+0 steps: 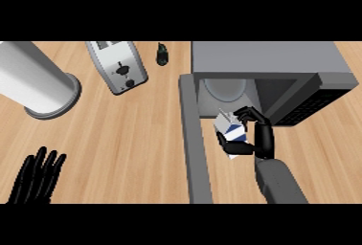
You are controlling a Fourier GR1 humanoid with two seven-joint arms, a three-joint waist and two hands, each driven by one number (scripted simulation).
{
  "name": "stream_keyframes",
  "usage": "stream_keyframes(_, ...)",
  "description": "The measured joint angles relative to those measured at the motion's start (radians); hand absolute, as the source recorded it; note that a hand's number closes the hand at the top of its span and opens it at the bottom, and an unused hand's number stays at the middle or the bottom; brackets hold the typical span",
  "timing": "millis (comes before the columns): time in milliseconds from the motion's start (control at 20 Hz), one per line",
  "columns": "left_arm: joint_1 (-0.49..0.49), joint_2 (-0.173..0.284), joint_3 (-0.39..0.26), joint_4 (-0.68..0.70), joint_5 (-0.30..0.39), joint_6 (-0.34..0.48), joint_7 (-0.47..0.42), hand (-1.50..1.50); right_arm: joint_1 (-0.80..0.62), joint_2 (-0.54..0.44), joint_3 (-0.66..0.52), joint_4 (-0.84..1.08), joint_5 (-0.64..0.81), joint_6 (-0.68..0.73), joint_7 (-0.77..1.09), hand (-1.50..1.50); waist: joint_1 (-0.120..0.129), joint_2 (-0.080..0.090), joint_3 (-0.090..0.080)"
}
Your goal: Pick up the milk, place it into the microwave and close the microwave
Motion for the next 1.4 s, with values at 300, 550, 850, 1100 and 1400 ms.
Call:
stream_keyframes(300,0.022,-0.011,0.022,0.000,0.004,-0.036,-0.009,-1.50,-0.095,-0.019,-0.018,0.036,0.030,-0.060,0.090,1.50,0.005,0.002,0.000)
stream_keyframes(550,0.016,-0.009,0.051,0.011,0.015,-0.059,-0.003,-1.50,-0.218,-0.049,-0.023,0.123,0.078,-0.106,0.189,1.50,0.009,0.003,0.000)
stream_keyframes(850,-0.029,-0.018,0.059,0.045,0.014,-0.062,0.014,-1.50,-0.373,-0.089,-0.043,0.327,0.151,-0.202,0.222,1.50,0.021,0.010,0.001)
stream_keyframes(1100,-0.071,-0.004,0.077,0.079,0.030,-0.086,0.020,-1.50,-0.495,-0.137,-0.080,0.499,0.177,-0.250,0.223,1.50,0.039,0.018,0.002)
stream_keyframes(1400,-0.091,0.003,0.068,0.075,-0.011,-0.073,0.038,-1.50,-0.594,-0.188,-0.084,0.624,0.226,-0.361,0.261,1.50,0.069,0.031,0.003)
